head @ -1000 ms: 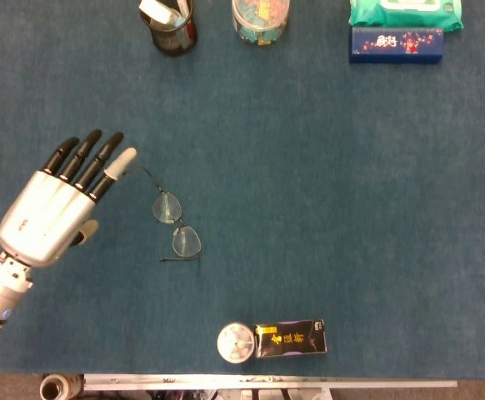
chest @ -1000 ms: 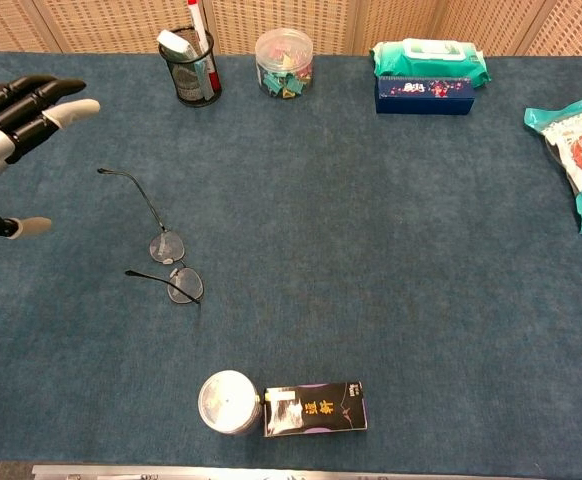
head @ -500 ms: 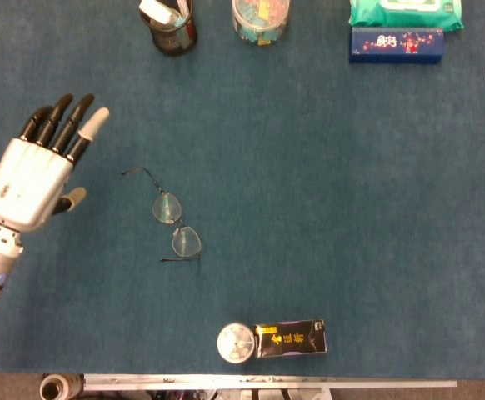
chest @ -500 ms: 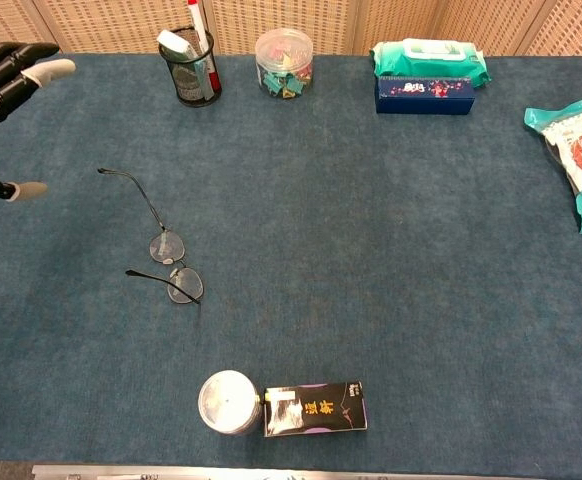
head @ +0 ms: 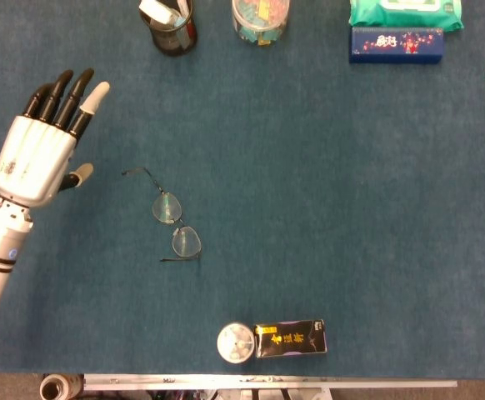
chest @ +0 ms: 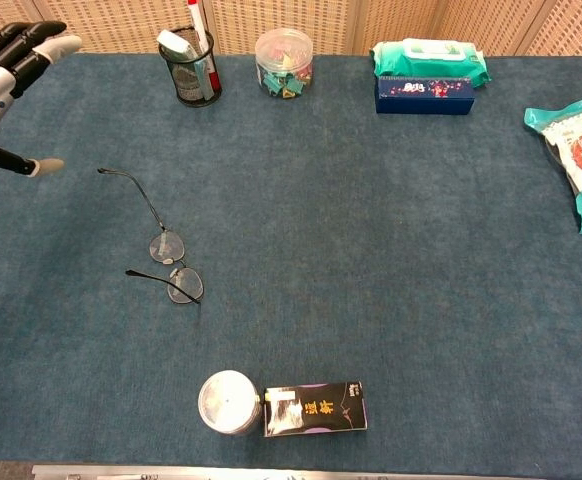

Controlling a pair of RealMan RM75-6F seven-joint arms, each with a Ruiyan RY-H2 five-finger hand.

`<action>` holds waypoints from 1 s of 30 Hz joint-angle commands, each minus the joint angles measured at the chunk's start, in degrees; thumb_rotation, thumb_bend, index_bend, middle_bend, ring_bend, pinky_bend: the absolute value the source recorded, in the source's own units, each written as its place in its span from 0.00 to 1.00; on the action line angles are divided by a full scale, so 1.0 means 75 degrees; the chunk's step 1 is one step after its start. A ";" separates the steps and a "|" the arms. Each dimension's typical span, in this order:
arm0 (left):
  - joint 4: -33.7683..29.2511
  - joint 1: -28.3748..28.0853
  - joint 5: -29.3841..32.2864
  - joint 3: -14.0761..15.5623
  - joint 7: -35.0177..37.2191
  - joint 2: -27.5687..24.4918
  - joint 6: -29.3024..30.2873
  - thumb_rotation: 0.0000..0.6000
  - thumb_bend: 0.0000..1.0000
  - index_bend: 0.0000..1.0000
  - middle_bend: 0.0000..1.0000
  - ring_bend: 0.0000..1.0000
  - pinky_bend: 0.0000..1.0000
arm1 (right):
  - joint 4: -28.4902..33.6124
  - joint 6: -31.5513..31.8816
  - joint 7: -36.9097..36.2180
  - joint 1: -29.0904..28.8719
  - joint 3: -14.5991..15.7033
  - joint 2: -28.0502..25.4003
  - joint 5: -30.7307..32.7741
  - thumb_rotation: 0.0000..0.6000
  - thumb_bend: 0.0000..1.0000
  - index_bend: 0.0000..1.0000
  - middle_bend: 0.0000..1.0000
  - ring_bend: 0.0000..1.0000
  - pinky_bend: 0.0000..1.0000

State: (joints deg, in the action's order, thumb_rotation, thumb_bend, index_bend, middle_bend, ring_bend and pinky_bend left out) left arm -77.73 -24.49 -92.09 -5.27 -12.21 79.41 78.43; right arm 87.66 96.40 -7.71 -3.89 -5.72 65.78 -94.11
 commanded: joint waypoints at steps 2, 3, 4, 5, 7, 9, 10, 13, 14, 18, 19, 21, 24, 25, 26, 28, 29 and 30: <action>0.0238 -0.0132 0.0028 -0.0056 0.0158 0.0180 -0.0092 1.00 0.07 0.00 0.00 0.00 0.17 | 0.0004 -0.0019 0.0012 -0.0007 -0.0002 0.0006 0.0017 1.00 0.21 0.29 0.42 0.31 0.30; 0.0305 -0.0166 0.0042 -0.0064 0.0217 0.0225 -0.0127 1.00 0.07 0.00 0.00 0.00 0.17 | 0.0005 -0.0024 0.0011 -0.0009 -0.0004 0.0005 0.0024 1.00 0.21 0.29 0.42 0.31 0.30; 0.0348 -0.0188 0.0059 -0.0068 0.0265 0.0257 -0.0158 1.00 0.07 0.00 0.00 0.00 0.17 | 0.0003 -0.0025 0.0009 -0.0010 -0.0006 0.0005 0.0027 1.00 0.21 0.29 0.42 0.31 0.30; 0.0393 -0.0213 0.0085 -0.0070 0.0311 0.0292 -0.0199 1.00 0.07 0.00 0.00 0.00 0.17 | 0.0007 -0.0028 0.0004 -0.0011 -0.0009 0.0003 0.0034 1.00 0.21 0.29 0.42 0.31 0.30; 0.0455 -0.0236 0.0118 -0.0062 0.0349 0.0354 -0.0244 1.00 0.07 0.00 0.00 0.00 0.17 | 0.0014 -0.0024 -0.0012 -0.0011 -0.0015 -0.0003 0.0044 1.00 0.21 0.29 0.42 0.31 0.30; 0.0520 -0.0253 0.0116 -0.0046 0.0430 0.0412 -0.0245 1.00 0.08 0.00 0.00 0.00 0.17 | 0.0014 -0.0029 -0.0022 -0.0012 -0.0017 -0.0007 0.0050 1.00 0.21 0.29 0.42 0.31 0.30; 0.0533 -0.0258 0.0123 -0.0044 0.0477 0.0443 -0.0242 1.00 0.08 0.00 0.00 0.00 0.17 | 0.0013 -0.0032 -0.0025 -0.0011 -0.0016 -0.0008 0.0055 1.00 0.21 0.29 0.42 0.31 0.30; 0.0563 -0.0255 0.0177 -0.0046 0.0852 0.0565 -0.0220 1.00 0.08 0.00 0.00 0.00 0.17 | 0.0016 -0.0034 -0.0029 -0.0013 -0.0007 -0.0015 0.0041 1.00 0.21 0.29 0.42 0.31 0.30; 0.0603 -0.0258 0.0189 -0.0051 0.0970 0.0605 -0.0210 1.00 0.08 0.00 0.00 0.00 0.17 | 0.0019 -0.0032 -0.0028 -0.0012 -0.0004 -0.0017 0.0036 1.00 0.21 0.29 0.42 0.31 0.30; 0.0912 -0.0296 0.0151 -0.0061 0.1309 0.0831 -0.0109 1.00 0.08 0.00 0.00 0.00 0.17 | 0.0031 -0.0021 -0.0022 -0.0007 -0.0005 -0.0023 0.0036 1.00 0.21 0.29 0.42 0.31 0.30; 0.0970 -0.0303 0.0139 -0.0060 0.1362 0.0876 -0.0086 1.00 0.08 0.00 0.00 0.00 0.17 | 0.0034 -0.0018 -0.0021 -0.0006 -0.0007 -0.0023 0.0038 1.00 0.21 0.29 0.42 0.31 0.30; 0.1089 -0.0318 0.0123 -0.0069 0.1433 0.0976 -0.0027 1.00 0.08 0.00 0.00 0.00 0.17 | 0.0034 -0.0022 -0.0020 -0.0007 -0.0011 -0.0023 0.0049 1.00 0.21 0.29 0.42 0.31 0.30; 0.1234 -0.0348 0.0136 -0.0106 0.1488 0.1118 0.0034 1.00 0.08 0.00 0.00 0.00 0.17 | 0.0036 -0.0032 -0.0023 -0.0011 -0.0011 -0.0026 0.0053 1.00 0.21 0.29 0.42 0.31 0.30; 0.1269 -0.0358 0.0145 -0.0116 0.1507 0.1152 0.0037 1.00 0.08 0.00 0.00 0.00 0.17 | 0.0035 -0.0034 -0.0026 -0.0012 -0.0012 -0.0026 0.0055 1.00 0.21 0.29 0.42 0.31 0.30; 0.1296 -0.0369 0.0154 -0.0123 0.1530 0.1180 0.0037 1.00 0.08 0.00 0.00 0.00 0.17 | 0.0036 -0.0033 -0.0028 -0.0011 -0.0013 -0.0028 0.0059 1.00 0.21 0.29 0.42 0.31 0.30; 0.1343 -0.0391 0.0164 -0.0138 0.1578 0.1231 0.0054 1.00 0.08 0.00 0.00 0.00 0.17 | 0.0038 -0.0027 -0.0036 -0.0009 -0.0017 -0.0033 0.0064 1.00 0.21 0.29 0.42 0.31 0.30; 0.1357 -0.0396 0.0163 -0.0144 0.1591 0.1250 0.0073 1.00 0.08 0.00 0.00 0.00 0.17 | 0.0040 -0.0023 -0.0040 -0.0006 -0.0020 -0.0036 0.0068 1.00 0.21 0.29 0.42 0.31 0.30; 0.1358 -0.0397 0.0157 -0.0146 0.1623 0.1270 0.0104 1.00 0.08 0.00 0.00 0.00 0.17 | 0.0042 -0.0016 -0.0047 -0.0005 -0.0024 -0.0039 0.0069 1.00 0.21 0.29 0.42 0.31 0.30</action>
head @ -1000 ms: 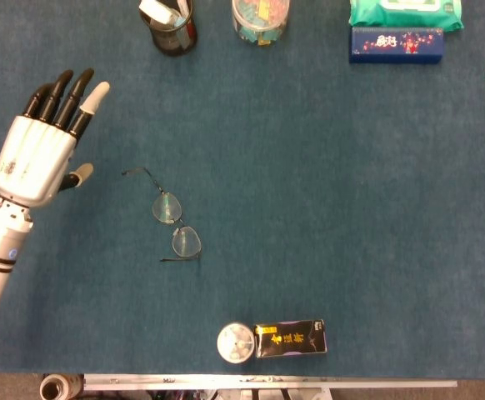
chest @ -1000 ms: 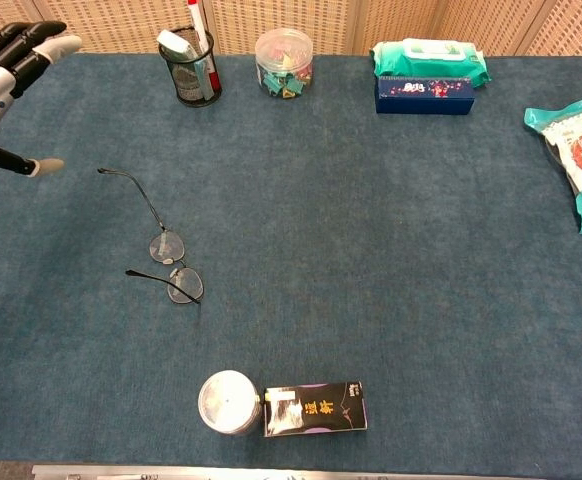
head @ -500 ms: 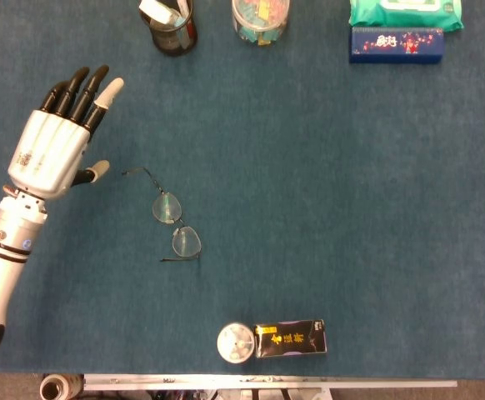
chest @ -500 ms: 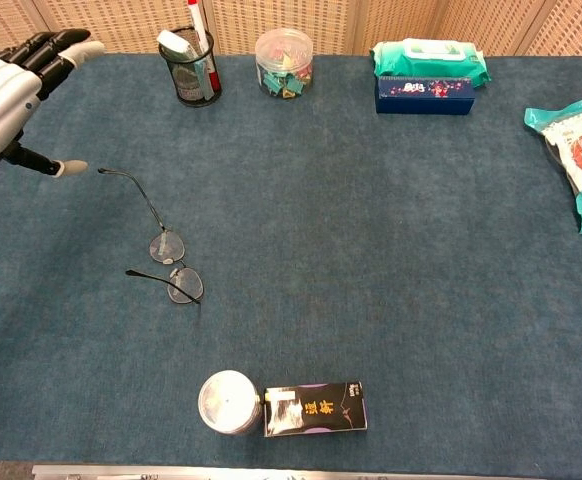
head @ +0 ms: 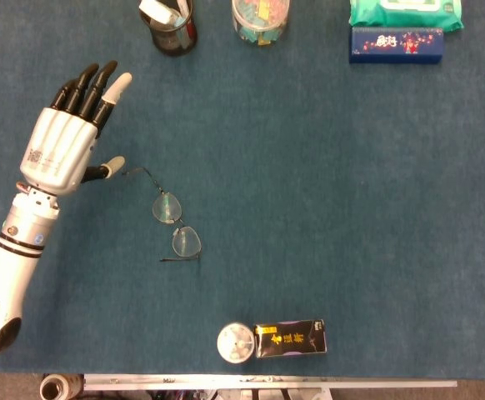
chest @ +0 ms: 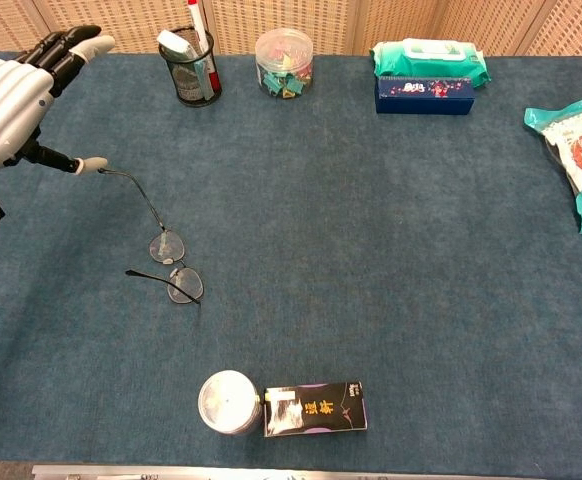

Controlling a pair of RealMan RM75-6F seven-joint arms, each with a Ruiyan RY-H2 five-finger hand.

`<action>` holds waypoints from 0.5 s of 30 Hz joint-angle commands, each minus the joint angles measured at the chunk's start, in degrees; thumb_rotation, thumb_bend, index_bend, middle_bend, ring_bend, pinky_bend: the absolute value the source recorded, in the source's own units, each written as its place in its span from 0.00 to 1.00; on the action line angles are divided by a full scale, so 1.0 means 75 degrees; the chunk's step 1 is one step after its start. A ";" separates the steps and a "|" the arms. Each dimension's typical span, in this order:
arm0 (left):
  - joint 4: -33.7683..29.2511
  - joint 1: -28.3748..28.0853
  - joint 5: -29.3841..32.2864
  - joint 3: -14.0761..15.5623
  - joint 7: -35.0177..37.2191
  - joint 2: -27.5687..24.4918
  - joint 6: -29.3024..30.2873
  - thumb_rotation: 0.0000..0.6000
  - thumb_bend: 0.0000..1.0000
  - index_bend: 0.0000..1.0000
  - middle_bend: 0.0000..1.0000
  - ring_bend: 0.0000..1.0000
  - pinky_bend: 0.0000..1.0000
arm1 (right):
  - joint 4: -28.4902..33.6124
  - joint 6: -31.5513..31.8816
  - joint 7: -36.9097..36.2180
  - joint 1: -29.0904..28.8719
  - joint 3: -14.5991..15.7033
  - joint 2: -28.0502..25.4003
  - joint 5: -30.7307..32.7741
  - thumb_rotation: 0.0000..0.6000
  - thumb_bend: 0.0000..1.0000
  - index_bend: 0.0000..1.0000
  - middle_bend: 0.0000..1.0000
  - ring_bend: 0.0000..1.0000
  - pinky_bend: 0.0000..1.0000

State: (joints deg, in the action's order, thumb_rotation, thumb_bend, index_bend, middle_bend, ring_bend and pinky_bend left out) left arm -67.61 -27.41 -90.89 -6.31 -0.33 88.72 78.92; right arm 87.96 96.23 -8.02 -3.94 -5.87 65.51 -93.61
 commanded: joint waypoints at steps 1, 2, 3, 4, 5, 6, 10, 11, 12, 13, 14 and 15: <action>-0.0003 -0.0004 -0.0006 -0.0004 0.0068 0.0038 0.0058 1.00 0.08 0.00 0.00 0.00 0.17 | 0.0002 0.0008 -0.0011 0.0002 -0.0006 -0.0005 0.0003 1.00 0.21 0.29 0.42 0.31 0.30; -0.0027 0.0001 -0.0011 0.0003 0.0098 0.0040 0.0076 1.00 0.08 0.00 0.00 0.01 0.17 | 0.0004 0.0007 -0.0013 0.0001 -0.0008 -0.0006 0.0007 1.00 0.21 0.29 0.42 0.31 0.30; -0.0073 0.0010 -0.0026 0.0018 0.0134 0.0031 0.0106 1.00 0.08 0.00 0.00 0.01 0.17 | 0.0002 0.0005 -0.0015 0.0004 -0.0004 -0.0009 0.0008 1.00 0.21 0.29 0.42 0.31 0.30; -0.0111 0.0018 -0.0046 0.0033 0.0154 0.0023 0.0135 1.00 0.08 0.00 0.00 0.01 0.17 | 0.0003 0.0002 -0.0018 0.0003 -0.0002 -0.0011 0.0005 1.00 0.21 0.29 0.42 0.31 0.30; -0.0152 0.0028 -0.0071 0.0049 0.0172 0.0014 0.0170 1.00 0.08 0.00 0.00 0.01 0.17 | 0.0003 0.0004 -0.0020 0.0002 -0.0001 -0.0011 0.0001 1.00 0.21 0.29 0.42 0.31 0.30; -0.0213 0.0042 -0.0102 0.0074 0.0194 -0.0003 0.0209 1.00 0.08 0.00 0.00 0.01 0.17 | 0.0004 0.0004 -0.0018 0.0001 -0.0002 -0.0011 -0.0002 1.00 0.21 0.29 0.42 0.31 0.30; -0.0399 0.0074 -0.0193 0.0154 0.0207 -0.0075 0.0282 1.00 0.08 0.00 0.00 0.01 0.17 | 0.0009 0.0007 -0.0006 0.0002 -0.0001 -0.0008 -0.0002 1.00 0.21 0.29 0.42 0.31 0.30; -0.0438 0.0081 -0.0218 0.0172 0.0196 -0.0086 0.0305 1.00 0.08 0.00 0.00 0.01 0.17 | 0.0012 0.0007 0.0003 0.0002 0.0000 -0.0006 -0.0006 1.00 0.21 0.29 0.42 0.31 0.30; -0.0470 0.0088 -0.0236 0.0187 0.0199 -0.0094 0.0321 1.00 0.08 0.00 0.00 0.01 0.17 | 0.0013 0.0008 0.0008 0.0002 0.0001 -0.0005 -0.0008 1.00 0.21 0.29 0.42 0.31 0.30; -0.0505 0.0098 -0.0252 0.0204 0.0201 -0.0105 0.0337 1.00 0.08 0.00 0.00 0.01 0.17 | 0.0014 0.0008 0.0012 0.0002 0.0001 -0.0004 -0.0009 1.00 0.21 0.29 0.42 0.31 0.30; -0.0543 0.0107 -0.0274 0.0221 0.0201 -0.0118 0.0358 1.00 0.08 0.00 0.00 0.01 0.17 | 0.0016 0.0008 0.0015 0.0002 0.0002 -0.0005 -0.0009 1.00 0.21 0.29 0.42 0.31 0.30; -0.0591 0.0123 -0.0311 0.0243 0.0203 -0.0132 0.0401 1.00 0.08 0.00 0.00 0.01 0.17 | 0.0016 0.0004 0.0014 0.0002 -0.0001 -0.0005 0.0000 1.00 0.21 0.29 0.42 0.31 0.30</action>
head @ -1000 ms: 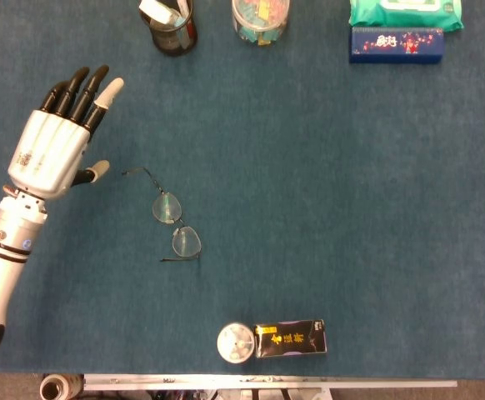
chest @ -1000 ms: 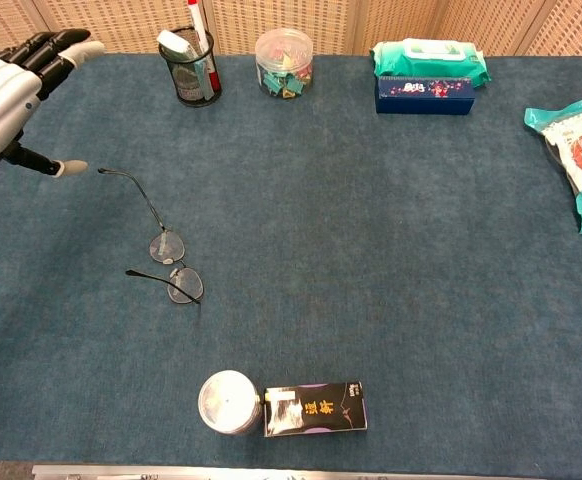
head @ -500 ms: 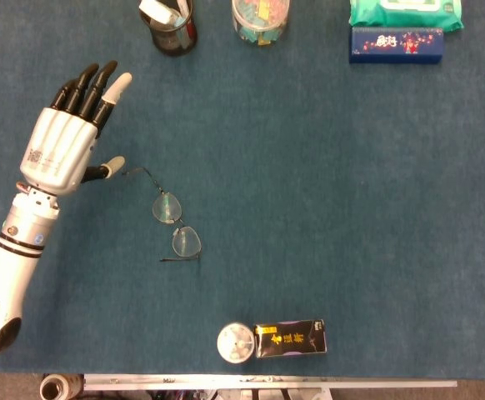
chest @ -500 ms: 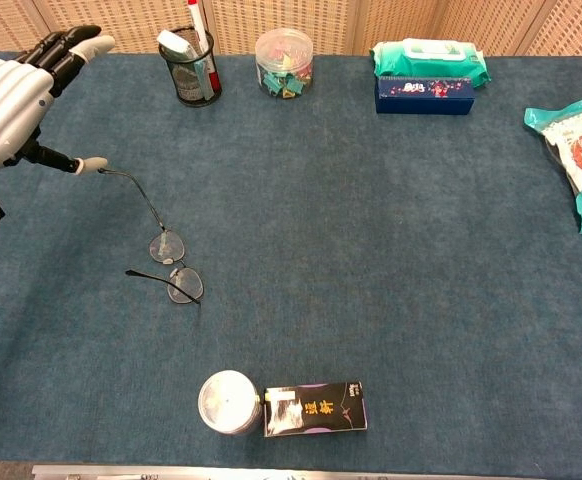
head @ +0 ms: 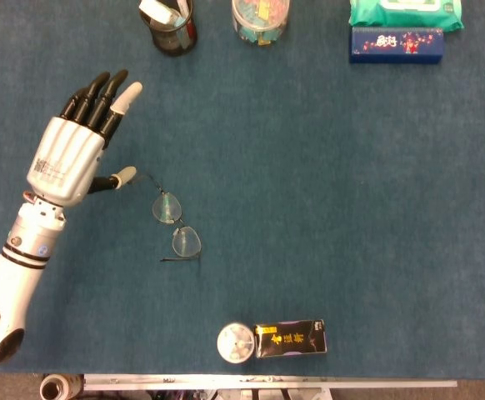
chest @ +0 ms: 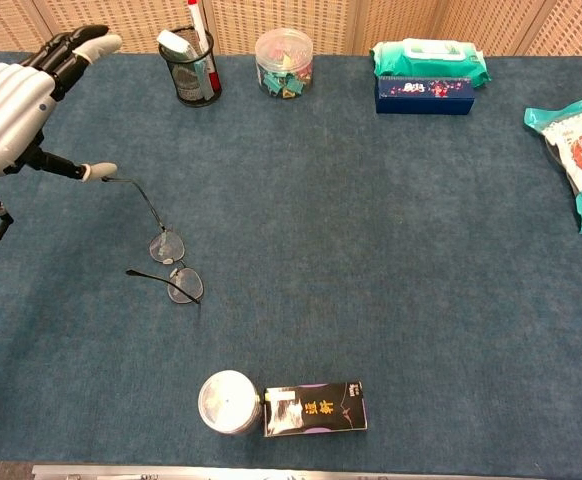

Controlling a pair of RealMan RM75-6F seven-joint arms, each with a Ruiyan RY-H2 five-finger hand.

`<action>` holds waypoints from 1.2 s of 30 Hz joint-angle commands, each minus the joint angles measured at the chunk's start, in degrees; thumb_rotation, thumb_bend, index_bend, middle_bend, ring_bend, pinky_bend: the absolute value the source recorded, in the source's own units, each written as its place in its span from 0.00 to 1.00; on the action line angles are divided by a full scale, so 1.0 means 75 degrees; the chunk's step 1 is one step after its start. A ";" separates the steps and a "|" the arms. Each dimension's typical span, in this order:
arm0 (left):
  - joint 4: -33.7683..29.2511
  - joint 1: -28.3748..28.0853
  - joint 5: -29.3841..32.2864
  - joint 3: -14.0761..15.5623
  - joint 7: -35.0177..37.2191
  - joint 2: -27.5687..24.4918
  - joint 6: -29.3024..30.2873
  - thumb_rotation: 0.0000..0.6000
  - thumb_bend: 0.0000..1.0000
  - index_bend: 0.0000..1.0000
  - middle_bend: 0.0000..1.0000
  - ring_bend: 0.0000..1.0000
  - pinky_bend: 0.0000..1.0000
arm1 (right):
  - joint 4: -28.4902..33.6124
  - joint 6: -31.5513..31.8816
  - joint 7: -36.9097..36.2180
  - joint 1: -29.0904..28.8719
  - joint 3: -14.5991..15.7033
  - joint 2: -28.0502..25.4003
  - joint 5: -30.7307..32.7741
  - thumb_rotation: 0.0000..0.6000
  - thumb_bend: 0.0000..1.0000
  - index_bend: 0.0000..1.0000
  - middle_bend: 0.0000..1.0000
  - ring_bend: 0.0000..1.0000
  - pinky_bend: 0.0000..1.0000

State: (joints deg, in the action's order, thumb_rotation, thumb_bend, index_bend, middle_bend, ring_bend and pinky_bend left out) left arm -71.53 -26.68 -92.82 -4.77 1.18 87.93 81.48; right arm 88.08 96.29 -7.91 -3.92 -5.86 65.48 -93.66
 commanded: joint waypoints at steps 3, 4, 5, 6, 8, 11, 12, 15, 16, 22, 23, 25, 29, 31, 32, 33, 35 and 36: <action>-0.0211 0.0078 -0.0171 0.0123 -0.0006 -0.0061 0.0173 1.00 0.08 0.00 0.00 0.01 0.17 | 0.0000 -0.0003 -0.0006 0.0000 -0.0007 -0.0002 0.0017 1.00 0.21 0.29 0.42 0.31 0.30; -0.0258 0.0093 -0.0209 0.0155 -0.0024 -0.0069 0.0196 1.00 0.08 0.00 0.00 0.01 0.17 | -0.0001 -0.0006 -0.0009 -0.0001 -0.0009 -0.0004 0.0019 1.00 0.21 0.29 0.42 0.31 0.30; -0.0305 0.0106 -0.0246 0.0186 -0.0044 -0.0078 0.0217 1.00 0.08 0.00 0.00 0.01 0.17 | -0.0001 -0.0007 -0.0009 -0.0002 -0.0009 -0.0005 0.0019 1.00 0.21 0.29 0.42 0.31 0.30; -0.0358 0.0122 -0.0294 0.0223 -0.0073 -0.0082 0.0245 1.00 0.08 0.00 0.00 0.01 0.17 | 0.0000 -0.0008 -0.0008 -0.0002 -0.0008 -0.0005 0.0019 1.00 0.21 0.29 0.42 0.31 0.30; -0.0426 0.0139 -0.0368 0.0279 -0.0111 -0.0083 0.0274 1.00 0.08 0.00 0.00 0.01 0.17 | 0.0004 -0.0004 -0.0011 -0.0001 -0.0006 -0.0006 0.0013 1.00 0.21 0.29 0.42 0.31 0.30; -0.0503 0.0163 -0.0457 0.0349 -0.0160 -0.0057 0.0307 1.00 0.08 0.00 0.00 0.01 0.17 | 0.0010 0.0023 -0.0009 0.0007 -0.0005 -0.0009 -0.0005 1.00 0.21 0.29 0.42 0.31 0.30; -0.0532 0.0173 -0.0483 0.0378 -0.0178 -0.0045 0.0307 1.00 0.08 0.00 0.00 0.01 0.17 | 0.0010 0.0034 -0.0016 0.0012 -0.0006 -0.0012 -0.0006 1.00 0.21 0.29 0.42 0.31 0.30; -0.0609 0.0203 -0.0552 0.0448 -0.0226 -0.0031 0.0320 1.00 0.08 0.00 0.00 0.01 0.17 | 0.0013 0.0058 -0.0029 0.0022 -0.0011 -0.0021 -0.0006 1.00 0.21 0.29 0.42 0.31 0.30; -0.0631 0.0211 -0.0574 0.0469 -0.0234 -0.0028 0.0323 1.00 0.08 0.00 0.00 0.01 0.17 | 0.0014 0.0062 -0.0031 0.0024 -0.0013 -0.0023 -0.0004 1.00 0.21 0.29 0.42 0.31 0.30; -0.0723 0.0231 -0.0720 0.0599 -0.0289 0.0049 0.0295 1.00 0.08 0.00 0.00 0.01 0.17 | 0.0014 0.0062 -0.0046 0.0026 -0.0014 -0.0035 -0.0006 1.00 0.21 0.29 0.42 0.31 0.30; -0.0733 0.0234 -0.0740 0.0622 -0.0295 0.0076 0.0282 1.00 0.08 0.00 0.00 0.01 0.17 | 0.0015 0.0066 -0.0047 0.0027 -0.0012 -0.0035 -0.0011 1.00 0.21 0.29 0.42 0.31 0.30; -0.0734 0.0240 -0.0767 0.0658 -0.0299 0.0122 0.0262 1.00 0.08 0.00 0.00 0.01 0.17 | 0.0014 0.0076 -0.0048 0.0030 -0.0011 -0.0036 -0.0020 1.00 0.21 0.29 0.42 0.31 0.30; -0.0720 0.0248 -0.0819 0.0719 -0.0289 0.0220 0.0224 1.00 0.08 0.00 0.00 0.01 0.17 | 0.0023 0.0095 -0.0048 0.0039 -0.0009 -0.0039 -0.0029 1.00 0.21 0.29 0.42 0.31 0.30; -0.0734 0.0248 -0.0848 0.0760 -0.0290 0.0265 0.0187 1.00 0.08 0.00 0.00 0.01 0.17 | 0.0028 0.0104 -0.0049 0.0042 -0.0007 -0.0042 -0.0037 1.00 0.21 0.29 0.42 0.31 0.30; -0.0746 0.0248 -0.0868 0.0782 -0.0294 0.0287 0.0172 1.00 0.08 0.00 0.00 0.01 0.17 | 0.0031 0.0108 -0.0047 0.0044 -0.0007 -0.0042 -0.0039 1.00 0.21 0.29 0.42 0.31 0.30; -0.0757 0.0248 -0.0910 0.0817 -0.0310 0.0319 0.0159 1.00 0.08 0.00 0.00 0.01 0.17 | 0.0029 0.0106 -0.0045 0.0043 -0.0008 -0.0041 -0.0038 1.00 0.21 0.29 0.42 0.31 0.30; -0.0759 0.0248 -0.0983 0.0874 -0.0364 0.0392 0.0142 1.00 0.08 0.00 0.00 0.01 0.17 | 0.0032 0.0096 -0.0043 0.0041 -0.0007 -0.0043 -0.0035 1.00 0.21 0.29 0.42 0.31 0.30; -0.0762 0.0250 -0.1007 0.0896 -0.0383 0.0427 0.0130 1.00 0.08 0.00 0.00 0.01 0.17 | 0.0034 0.0093 -0.0039 0.0040 -0.0006 -0.0043 -0.0035 1.00 0.21 0.29 0.42 0.31 0.30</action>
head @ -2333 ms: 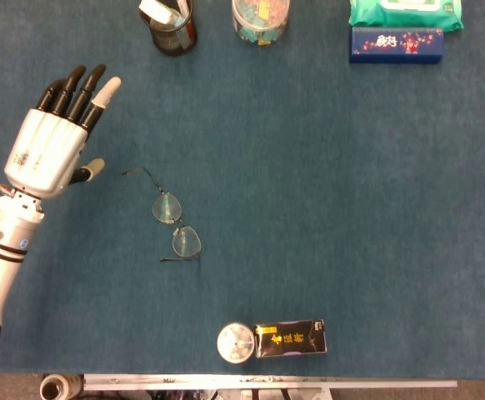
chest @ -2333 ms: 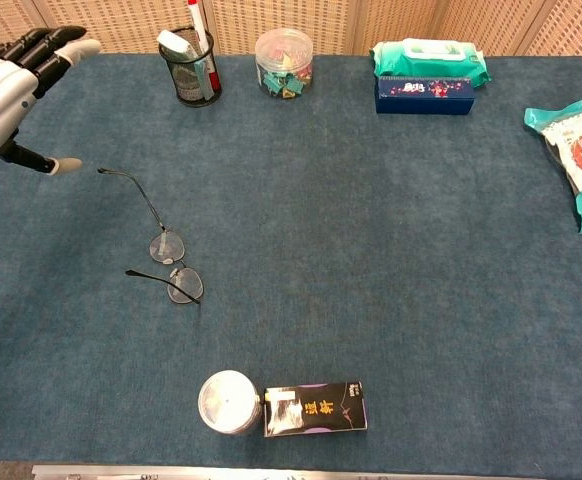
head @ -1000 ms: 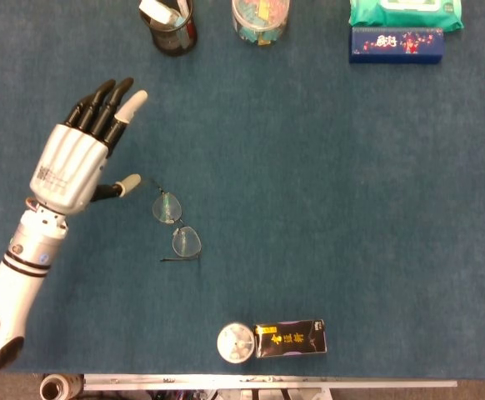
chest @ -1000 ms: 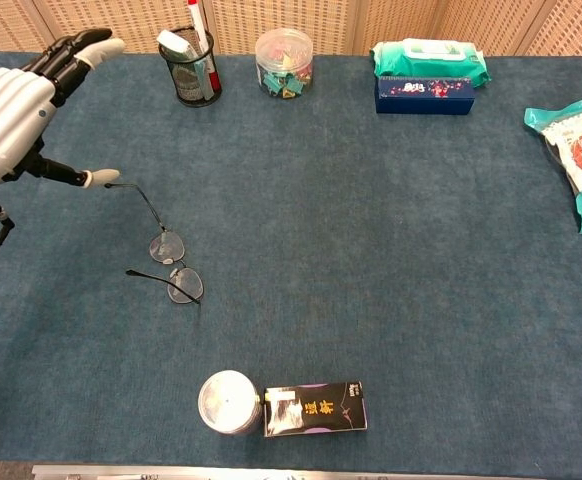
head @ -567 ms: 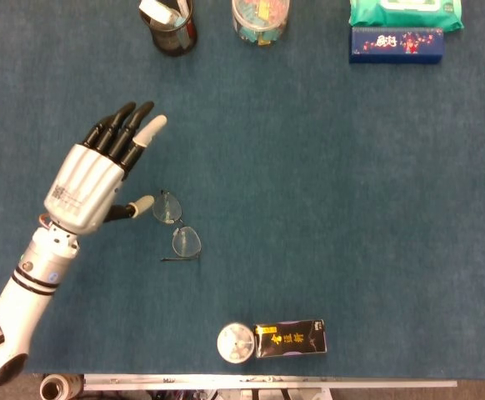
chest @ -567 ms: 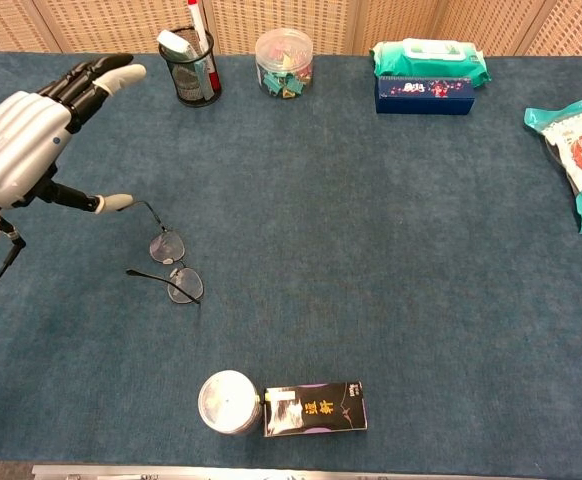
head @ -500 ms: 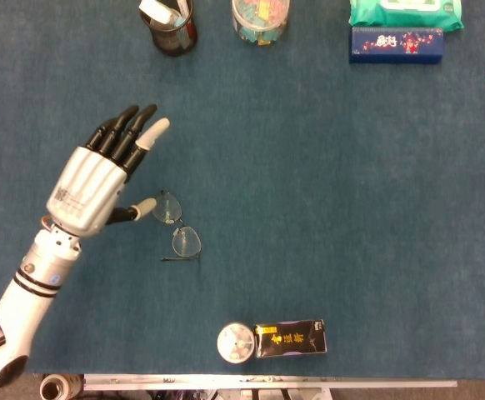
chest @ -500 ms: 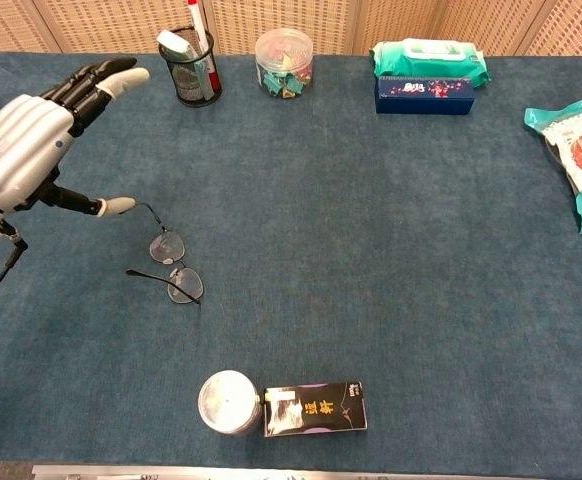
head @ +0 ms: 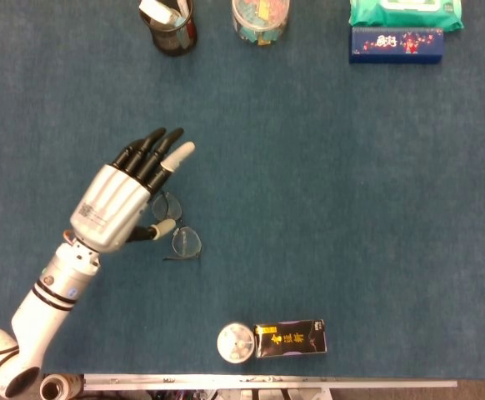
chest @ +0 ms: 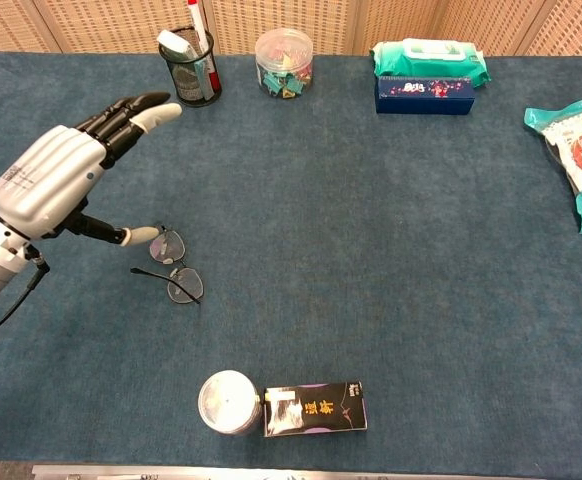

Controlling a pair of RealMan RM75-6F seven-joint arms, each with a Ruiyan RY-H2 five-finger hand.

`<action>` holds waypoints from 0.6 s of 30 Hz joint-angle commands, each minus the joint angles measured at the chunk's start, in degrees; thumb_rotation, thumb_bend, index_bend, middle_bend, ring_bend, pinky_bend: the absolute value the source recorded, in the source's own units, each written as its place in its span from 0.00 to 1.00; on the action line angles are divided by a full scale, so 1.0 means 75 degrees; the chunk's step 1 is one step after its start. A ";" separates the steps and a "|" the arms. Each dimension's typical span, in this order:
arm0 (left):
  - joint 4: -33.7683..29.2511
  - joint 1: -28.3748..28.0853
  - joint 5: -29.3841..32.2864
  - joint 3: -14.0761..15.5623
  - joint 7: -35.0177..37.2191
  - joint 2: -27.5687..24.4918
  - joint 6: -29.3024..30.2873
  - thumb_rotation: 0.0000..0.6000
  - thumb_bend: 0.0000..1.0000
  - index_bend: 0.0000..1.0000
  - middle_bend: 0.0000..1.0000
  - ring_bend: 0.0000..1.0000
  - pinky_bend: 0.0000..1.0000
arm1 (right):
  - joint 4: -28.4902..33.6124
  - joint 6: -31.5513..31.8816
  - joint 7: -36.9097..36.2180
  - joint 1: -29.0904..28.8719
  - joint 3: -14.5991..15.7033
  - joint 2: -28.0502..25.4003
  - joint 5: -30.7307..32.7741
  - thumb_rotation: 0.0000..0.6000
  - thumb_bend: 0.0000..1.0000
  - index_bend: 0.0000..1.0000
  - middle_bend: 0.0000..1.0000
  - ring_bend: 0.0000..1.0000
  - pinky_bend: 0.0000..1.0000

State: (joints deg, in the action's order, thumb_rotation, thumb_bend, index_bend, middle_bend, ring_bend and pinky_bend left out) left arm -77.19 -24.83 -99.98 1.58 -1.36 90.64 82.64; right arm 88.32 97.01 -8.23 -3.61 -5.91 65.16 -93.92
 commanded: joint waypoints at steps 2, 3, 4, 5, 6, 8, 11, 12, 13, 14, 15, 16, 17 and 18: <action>-0.0012 0.0003 -0.0092 0.0087 -0.0063 0.0137 -0.0046 1.00 0.08 0.00 0.00 0.01 0.17 | 0.0005 0.0002 0.0006 0.0000 0.0003 -0.0001 -0.0009 1.00 0.21 0.29 0.42 0.31 0.30; -0.0014 0.0002 -0.0115 0.0110 -0.0072 0.0180 -0.0065 1.00 0.08 0.00 0.00 0.01 0.17 | 0.0006 0.0010 0.0004 0.0002 0.0004 -0.0001 -0.0016 1.00 0.21 0.29 0.42 0.31 0.30; -0.0016 0.0000 -0.0132 0.0124 -0.0085 0.0209 -0.0078 1.00 0.08 0.00 0.00 0.01 0.17 | 0.0006 0.0015 0.0002 0.0004 0.0003 -0.0002 -0.0016 1.00 0.21 0.29 0.42 0.31 0.30; -0.0019 -0.0003 -0.0153 0.0140 -0.0101 0.0246 -0.0094 1.00 0.08 0.00 0.00 0.01 0.17 | 0.0005 0.0018 0.0000 0.0007 0.0003 -0.0002 -0.0015 1.00 0.21 0.29 0.42 0.31 0.30; -0.0025 -0.0007 -0.0168 0.0152 -0.0112 0.0272 -0.0109 1.00 0.08 0.00 0.00 0.01 0.17 | 0.0006 0.0021 -0.0005 0.0008 0.0002 -0.0004 -0.0014 1.00 0.21 0.29 0.42 0.31 0.30; -0.0038 -0.0017 -0.0200 0.0179 -0.0130 0.0323 -0.0143 1.00 0.08 0.00 0.00 0.01 0.17 | 0.0006 0.0029 -0.0010 0.0010 -0.0004 -0.0007 -0.0011 1.00 0.21 0.29 0.42 0.31 0.30; -0.0041 -0.0026 -0.0259 0.0211 -0.0182 0.0392 -0.0166 1.00 0.08 0.00 0.00 0.01 0.17 | 0.0011 0.0035 -0.0015 0.0013 -0.0012 -0.0013 -0.0002 1.00 0.21 0.29 0.42 0.31 0.30; -0.0039 -0.0021 -0.0272 0.0212 -0.0202 0.0398 -0.0155 1.00 0.08 0.00 0.00 0.01 0.17 | 0.0019 0.0045 -0.0020 0.0017 -0.0014 -0.0020 -0.0003 1.00 0.21 0.29 0.42 0.31 0.30; -0.0044 -0.0013 -0.0273 0.0205 -0.0201 0.0392 -0.0132 1.00 0.08 0.00 0.00 0.01 0.17 | 0.0023 0.0058 -0.0026 0.0022 -0.0016 -0.0025 -0.0006 1.00 0.21 0.29 0.42 0.31 0.30; -0.0057 -0.0002 -0.0267 0.0197 -0.0197 0.0373 -0.0111 1.00 0.08 0.00 0.00 0.01 0.17 | 0.0026 0.0071 -0.0033 0.0027 -0.0018 -0.0030 -0.0009 1.00 0.21 0.29 0.42 0.31 0.30; -0.0088 0.0013 -0.0252 0.0180 -0.0194 0.0331 -0.0082 1.00 0.08 0.00 0.00 0.01 0.17 | 0.0031 0.0087 -0.0047 0.0035 -0.0020 -0.0037 -0.0011 1.00 0.21 0.29 0.42 0.31 0.30; -0.0118 0.0023 -0.0248 0.0168 -0.0198 0.0289 -0.0057 1.00 0.08 0.00 0.00 0.01 0.17 | 0.0035 0.0099 -0.0054 0.0040 -0.0022 -0.0041 -0.0012 1.00 0.21 0.29 0.42 0.31 0.30; -0.0151 0.0030 -0.0248 0.0153 -0.0211 0.0240 -0.0030 1.00 0.08 0.00 0.00 0.01 0.17 | 0.0037 0.0106 -0.0058 0.0042 -0.0025 -0.0042 -0.0012 1.00 0.21 0.29 0.42 0.31 0.30; -0.0186 0.0035 -0.0252 0.0136 -0.0225 0.0189 -0.0001 1.00 0.08 0.00 0.00 0.01 0.17 | 0.0039 0.0107 -0.0059 0.0042 -0.0023 -0.0043 -0.0016 1.00 0.21 0.29 0.42 0.31 0.30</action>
State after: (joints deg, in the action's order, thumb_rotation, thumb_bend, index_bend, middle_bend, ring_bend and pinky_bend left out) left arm -78.32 -24.65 -101.88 2.76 -2.95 92.38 82.39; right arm 88.61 97.81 -8.67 -3.30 -6.08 64.84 -94.05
